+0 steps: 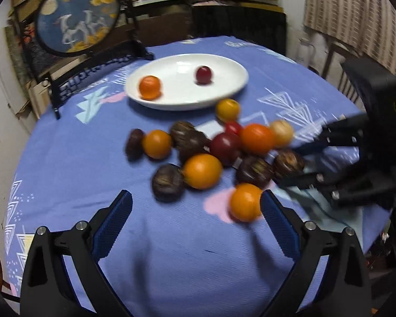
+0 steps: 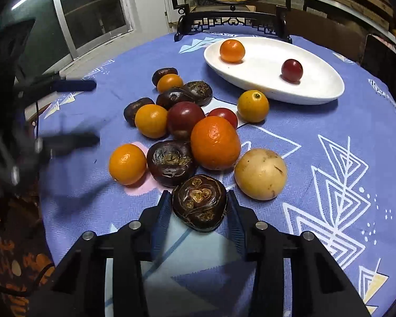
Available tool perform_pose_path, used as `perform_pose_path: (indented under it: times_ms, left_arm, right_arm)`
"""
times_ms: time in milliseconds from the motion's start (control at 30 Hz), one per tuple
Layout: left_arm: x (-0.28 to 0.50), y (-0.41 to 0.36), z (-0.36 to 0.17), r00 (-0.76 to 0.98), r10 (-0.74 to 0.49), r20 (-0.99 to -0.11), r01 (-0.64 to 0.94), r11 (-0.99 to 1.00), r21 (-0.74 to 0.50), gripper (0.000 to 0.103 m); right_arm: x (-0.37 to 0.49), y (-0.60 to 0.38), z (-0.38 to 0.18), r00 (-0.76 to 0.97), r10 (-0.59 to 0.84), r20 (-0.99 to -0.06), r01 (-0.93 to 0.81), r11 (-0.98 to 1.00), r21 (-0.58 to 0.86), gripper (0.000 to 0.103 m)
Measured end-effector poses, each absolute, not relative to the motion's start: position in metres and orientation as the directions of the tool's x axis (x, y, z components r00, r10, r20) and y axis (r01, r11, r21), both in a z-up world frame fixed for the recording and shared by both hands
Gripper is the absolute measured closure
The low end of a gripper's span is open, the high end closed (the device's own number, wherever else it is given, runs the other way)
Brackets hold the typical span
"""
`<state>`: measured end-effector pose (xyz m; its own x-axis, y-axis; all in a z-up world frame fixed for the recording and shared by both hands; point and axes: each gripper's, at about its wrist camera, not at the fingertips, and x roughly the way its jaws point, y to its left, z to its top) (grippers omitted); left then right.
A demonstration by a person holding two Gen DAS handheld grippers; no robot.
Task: Organize fruits
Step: 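Grasp a small tangerine with the left tool while the right tool grasps a dark brown fruit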
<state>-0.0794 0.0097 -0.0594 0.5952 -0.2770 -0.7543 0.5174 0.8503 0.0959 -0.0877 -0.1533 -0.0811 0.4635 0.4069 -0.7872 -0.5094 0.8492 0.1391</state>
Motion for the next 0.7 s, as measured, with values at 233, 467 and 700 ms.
perform_pose_path:
  times_ms: [233,467,700]
  left_arm:
    - [-0.083,-0.026,-0.08,0.553,-0.306,-0.775,0.579,0.81,0.094,0.017]
    - [-0.07,-0.03,-0.094,0.48,-0.322,-0.816,0.582,0.813,0.021,0.067]
    - [-0.07,-0.007,-0.055,0.594,-0.319,-0.738,0.541,0.838,0.073,0.067]
  right_arm:
    - [-0.103,-0.184,-0.074,0.515,0.385,-0.766,-0.455,0.88,0.136,0.061]
    - [-0.105,-0.191,-0.074,0.521,0.39,-0.759,-0.443,0.884,0.15,0.061]
    - [-0.099,-0.188,-0.065,0.531,0.414,-0.739,-0.462,0.873,0.158,0.061]
